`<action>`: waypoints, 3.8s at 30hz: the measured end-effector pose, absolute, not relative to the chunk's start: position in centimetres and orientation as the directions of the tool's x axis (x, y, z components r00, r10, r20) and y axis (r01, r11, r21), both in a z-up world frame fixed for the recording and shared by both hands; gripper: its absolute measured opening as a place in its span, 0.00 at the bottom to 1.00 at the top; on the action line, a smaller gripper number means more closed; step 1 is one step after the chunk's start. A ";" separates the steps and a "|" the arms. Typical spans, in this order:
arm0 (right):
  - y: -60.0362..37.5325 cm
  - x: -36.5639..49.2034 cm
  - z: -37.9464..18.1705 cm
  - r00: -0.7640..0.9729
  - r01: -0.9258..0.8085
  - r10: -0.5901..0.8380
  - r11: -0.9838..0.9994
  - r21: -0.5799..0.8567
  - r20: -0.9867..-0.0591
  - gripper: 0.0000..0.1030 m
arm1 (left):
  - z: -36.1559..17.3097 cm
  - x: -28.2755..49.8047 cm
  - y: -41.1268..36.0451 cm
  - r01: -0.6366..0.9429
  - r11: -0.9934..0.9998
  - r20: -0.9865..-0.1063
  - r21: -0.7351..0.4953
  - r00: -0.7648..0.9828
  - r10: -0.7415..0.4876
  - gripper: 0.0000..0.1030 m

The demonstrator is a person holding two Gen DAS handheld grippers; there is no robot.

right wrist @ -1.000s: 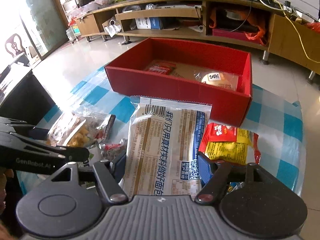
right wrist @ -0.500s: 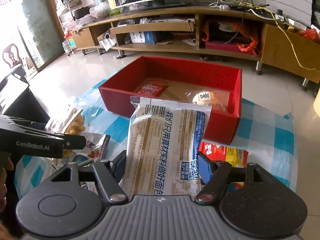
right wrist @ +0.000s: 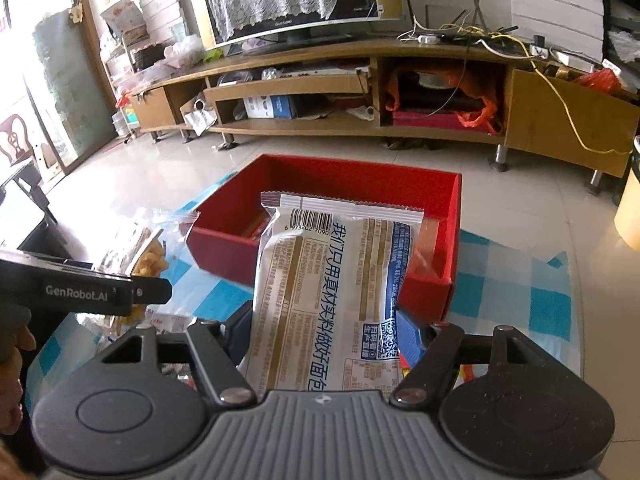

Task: Organize snacks
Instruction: 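Lift and carry the waffle pack and bread bag toward the red box, then open the right tool to drop the bread bag in the box while the left tool releases the waffle pack, then withdraw both open tools up from the red box, then move both open tools down toward the snacks on the cloth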

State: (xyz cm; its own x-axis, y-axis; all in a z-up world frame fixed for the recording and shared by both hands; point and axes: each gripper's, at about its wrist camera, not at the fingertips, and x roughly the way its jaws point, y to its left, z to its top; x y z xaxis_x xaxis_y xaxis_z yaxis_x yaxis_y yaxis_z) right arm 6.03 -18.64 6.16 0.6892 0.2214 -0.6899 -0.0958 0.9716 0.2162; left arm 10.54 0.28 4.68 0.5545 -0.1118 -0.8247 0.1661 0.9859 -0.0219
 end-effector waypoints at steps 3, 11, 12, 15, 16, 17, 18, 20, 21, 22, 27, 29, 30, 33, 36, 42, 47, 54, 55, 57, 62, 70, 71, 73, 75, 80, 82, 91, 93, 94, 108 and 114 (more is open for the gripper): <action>-18.8 6.5 6.3 0.700 -0.088 0.213 0.973 0.214 -0.681 0.67 | 4.8 11.1 -0.1 0.167 0.986 -0.819 -0.020 0.563 -0.112 0.81; -19.4 8.0 6.5 0.722 -0.055 0.186 0.976 0.212 -0.667 0.67 | 5.1 12.7 -0.9 0.166 0.986 -0.809 -0.020 0.577 -0.114 0.81; -19.6 8.3 6.6 0.725 -0.049 0.181 0.976 0.213 -0.664 0.67 | 5.1 12.9 -1.0 0.167 0.986 -0.808 -0.018 0.579 -0.113 0.81; -20.2 9.2 6.6 0.732 -0.029 0.170 0.975 0.219 -0.660 0.67 | 5.1 13.6 -1.3 0.165 0.986 -0.805 -0.017 0.583 -0.112 0.81; -20.3 9.4 6.6 0.734 -0.024 0.166 0.975 0.220 -0.659 0.67 | 5.1 13.8 -1.4 0.165 0.986 -0.804 -0.016 0.584 -0.111 0.81; -20.4 9.7 6.5 0.735 -0.019 0.162 0.975 0.220 -0.658 0.67 | 5.1 14.0 -1.5 0.164 0.986 -0.804 -0.015 0.585 -0.110 0.81; -20.5 9.8 6.5 0.736 -0.015 0.159 0.976 0.218 -0.658 0.67 | 5.0 14.3 -1.6 0.164 0.986 -0.803 -0.014 0.586 -0.108 0.81; -20.5 10.1 6.4 0.737 -0.012 0.153 0.977 0.214 -0.658 0.67 | 5.0 14.8 -1.8 0.163 0.986 -0.802 -0.011 0.587 -0.106 0.81; -20.6 10.4 6.3 0.738 -0.010 0.151 0.977 0.213 -0.658 0.67 | 4.9 15.0 -1.9 0.163 0.986 -0.802 -0.010 0.588 -0.106 0.81; -20.7 10.6 6.3 0.738 -0.008 0.150 0.977 0.213 -0.658 0.67 | 4.9 15.2 -2.0 0.163 0.987 -0.802 -0.008 0.589 -0.104 0.81; -21.3 12.0 6.0 0.740 0.005 0.139 0.977 0.211 -0.658 0.67 | 4.8 16.5 -2.7 0.164 0.986 -0.798 0.007 0.596 -0.093 0.81; -21.6 12.6 5.8 0.738 0.013 0.135 0.977 0.214 -0.661 0.67 | 4.7 17.1 -2.9 0.161 0.987 -0.798 0.008 0.596 -0.090 0.81; -21.8 13.0 5.7 0.737 0.017 0.134 0.976 0.216 -0.663 0.67 | 4.6 17.4 -3.0 0.159 0.987 -0.798 0.009 0.596 -0.089 0.81; -22.3 13.9 5.4 0.734 0.032 0.127 0.975 0.220 -0.668 0.67 | 4.3 18.3 -3.4 0.157 0.987 -0.799 0.015 0.595 -0.083 0.81; -22.8 15.1 5.0 0.730 0.047 0.123 0.972 0.228 -0.672 0.67 | 4.0 19.2 -3.7 0.158 0.987 -0.801 0.018 0.593 -0.080 0.81; -22.7 17.1 4.4 0.726 0.047 0.108 0.977 0.206 -0.680 0.67 | 3.2 20.9 -4.0 0.155 0.987 -0.804 0.030 0.590 -0.068 0.81; -22.8 18.3 4.0 0.726 0.030 0.137 0.973 0.230 -0.674 0.50 | 2.5 22.2 -4.2 0.142 0.989 -0.811 0.031 0.582 -0.058 0.81; -23.0 18.9 2.9 0.694 0.059 0.117 0.974 0.218 -0.710 0.51 | 1.5 22.8 -4.9 0.160 0.985 -0.819 0.058 0.572 -0.044 0.86; -23.1 18.9 2.9 0.693 0.061 0.118 0.974 0.220 -0.711 0.50 | 1.6 22.7 -4.9 0.163 0.985 -0.818 0.058 0.573 -0.046 0.86; -23.2 18.9 3.0 0.693 0.064 0.122 0.971 0.229 -0.711 0.51 | 1.8 22.5 -4.9 0.161 0.985 -0.815 0.059 0.578 -0.046 0.87; -23.0 18.7 3.3 0.694 0.058 0.125 0.972 0.228 -0.709 0.51 | 2.1 22.2 -4.7 0.156 0.986 -0.813 0.051 0.580 -0.049 0.88; -22.9 18.0 3.7 0.692 0.063 0.122 0.972 0.228 -0.712 0.51 | 2.5 21.3 -4.6 0.161 0.986 -0.815 0.049 0.577 -0.054 0.89; -22.9 17.8 3.7 0.691 0.061 0.124 0.972 0.229 -0.712 0.52 | 2.6 21.1 -4.5 0.161 0.986 -0.814 0.046 0.578 -0.056 0.89; -22.8 17.5 3.8 0.689 0.057 0.129 0.971 0.231 -0.713 0.52 | 2.7 20.8 -4.4 0.162 0.986 -0.813 0.045 0.579 -0.058 0.89; -22.6 17.3 3.9 0.689 0.052 0.132 0.972 0.230 -0.713 0.52 | 2.9 20.5 -4.3 0.161 0.986 -0.812 0.045 0.581 -0.058 0.89; -22.5 16.8 4.0 0.689 0.051 0.137 0.971 0.236 -0.711 0.52 | 2.8 20.0 -4.1 0.158 0.986 -0.815 0.044 0.577 -0.056 0.90; -22.4 16.5 4.1 0.688 0.052 0.138 0.970 0.239 -0.712 0.52 | 2.8 19.7 -3.9 0.156 0.987 -0.816 0.043 0.575 -0.055 0.90; -21.8 14.9 3.7 0.669 0.036 0.141 0.974 0.222 -0.729 0.54 | 3.0 17.8 -3.0 0.153 0.988 -0.822 0.029 0.566 -0.063 0.90; -21.8 14.5 3.7 0.665 0.032 0.143 0.975 0.219 -0.733 0.54 | 3.0 17.3 -2.8 0.156 0.987 -0.824 0.030 0.563 -0.063 0.90; -21.7 14.3 3.6 0.664 0.031 0.144 0.975 0.219 -0.734 0.54 | 3.0 17.1 -2.8 0.156 0.987 -0.825 0.031 0.562 -0.063 0.90; -20.7 11.7 4.0 0.659 -0.004 0.172 0.974 0.225 -0.732 0.56 | 2.7 14.0 -1.2 0.139 0.990 -0.840 0.022 0.539 -0.057 0.90; -19.9 10.6 4.0 0.648 -0.020 0.186 0.974 0.228 -0.739 0.56 | 2.7 12.9 -0.2 0.133 0.991 -0.848 0.014 0.526 -0.059 0.90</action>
